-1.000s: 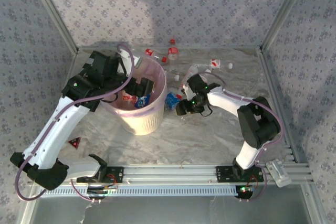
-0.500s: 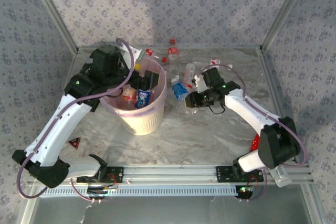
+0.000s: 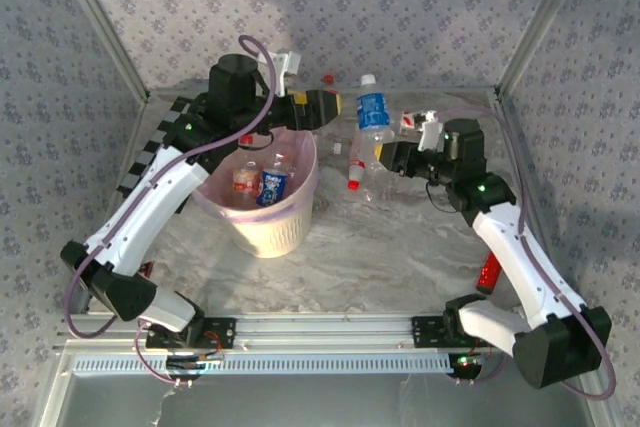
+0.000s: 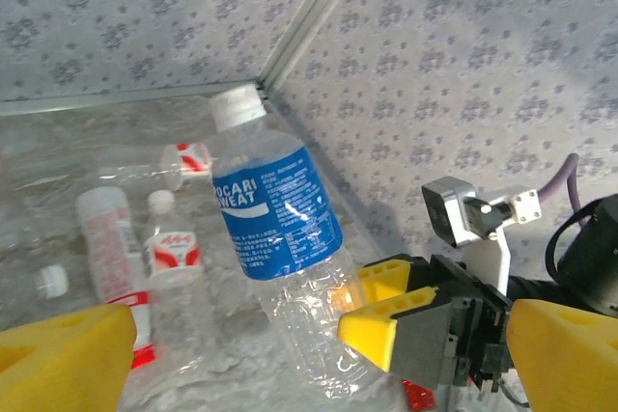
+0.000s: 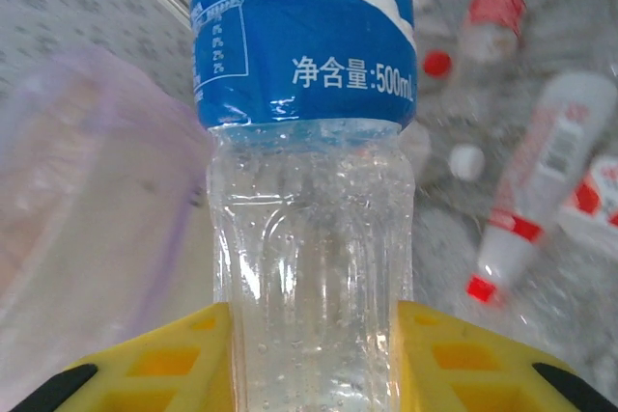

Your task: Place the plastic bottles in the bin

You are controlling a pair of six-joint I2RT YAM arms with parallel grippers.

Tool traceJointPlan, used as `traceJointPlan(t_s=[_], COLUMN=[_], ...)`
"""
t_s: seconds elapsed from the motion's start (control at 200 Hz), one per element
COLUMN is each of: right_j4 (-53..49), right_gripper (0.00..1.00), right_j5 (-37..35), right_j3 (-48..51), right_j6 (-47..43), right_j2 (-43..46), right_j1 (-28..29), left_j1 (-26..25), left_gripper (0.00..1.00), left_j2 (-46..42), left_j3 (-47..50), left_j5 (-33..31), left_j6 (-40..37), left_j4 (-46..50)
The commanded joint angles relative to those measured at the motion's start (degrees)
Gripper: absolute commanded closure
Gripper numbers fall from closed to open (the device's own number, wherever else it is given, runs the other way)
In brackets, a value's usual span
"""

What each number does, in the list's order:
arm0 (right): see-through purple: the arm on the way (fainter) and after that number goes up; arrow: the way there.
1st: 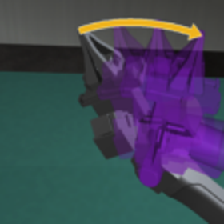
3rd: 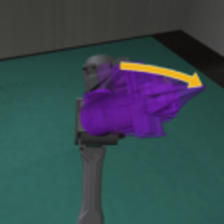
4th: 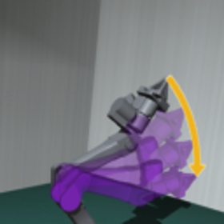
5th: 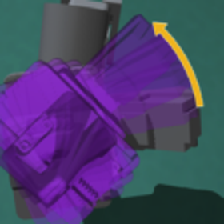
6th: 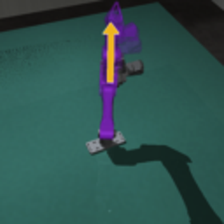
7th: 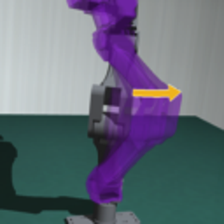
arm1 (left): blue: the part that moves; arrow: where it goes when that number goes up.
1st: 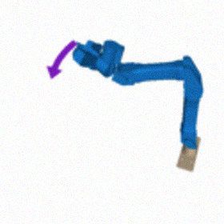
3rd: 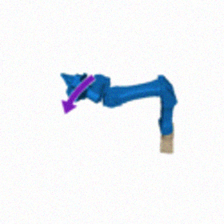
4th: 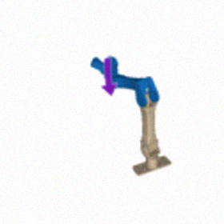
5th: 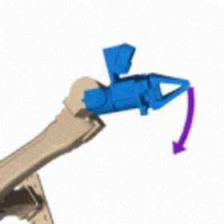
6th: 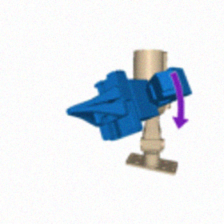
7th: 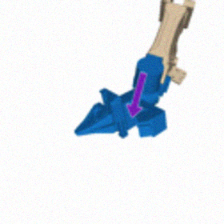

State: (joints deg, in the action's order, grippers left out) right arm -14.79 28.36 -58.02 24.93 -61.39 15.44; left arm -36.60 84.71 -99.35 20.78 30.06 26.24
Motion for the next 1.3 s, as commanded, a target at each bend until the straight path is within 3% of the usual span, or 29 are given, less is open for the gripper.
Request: traceJointPlan(t_s=[0.0, 0.295, 0.83, 1.01, 1.145, 1.295], right_j4=[7.58, 12.90, 13.76, 14.18, 14.25, 13.47], right_gripper=[0.62, 0.62, 0.63, 0.63, 0.63, 0.60], right_j5=[2.78, 2.58, -0.84, -0.86, -0.94, -0.70], right_j3=[-0.35, -0.60, -0.69, -0.69, -0.61, -0.69], right_j6=[2.46, 3.90, 1.53, 1.35, 1.21, 0.74], right_j2=[2.76, 4.36, 4.78, 4.53, 4.35, 4.34], right_j1=[0.16, 4.60, 7.69, 7.76, 7.80, 7.81], left_j1=[-1.54, -5.89, -6.81, -6.86, -6.91, -6.90], left_gripper=[0.00, 0.02, 0.04, 0.22, 0.42, 0.50], left_j2=[1.37, 8.41, 11.80, 12.74, 12.87, 12.68], left_j3=[-3.99, -8.82, -11.74, -12.09, -12.09, -12.09], left_j5=[3.43, 3.71, -2.52, -1.04, -0.93, -1.46], left_j6=[1.84, 1.14, -2.20, -1.76, -1.76, -2.20], left_j4=[-3.92, -4.15, 0.03, -0.61, -0.60, 0.13])
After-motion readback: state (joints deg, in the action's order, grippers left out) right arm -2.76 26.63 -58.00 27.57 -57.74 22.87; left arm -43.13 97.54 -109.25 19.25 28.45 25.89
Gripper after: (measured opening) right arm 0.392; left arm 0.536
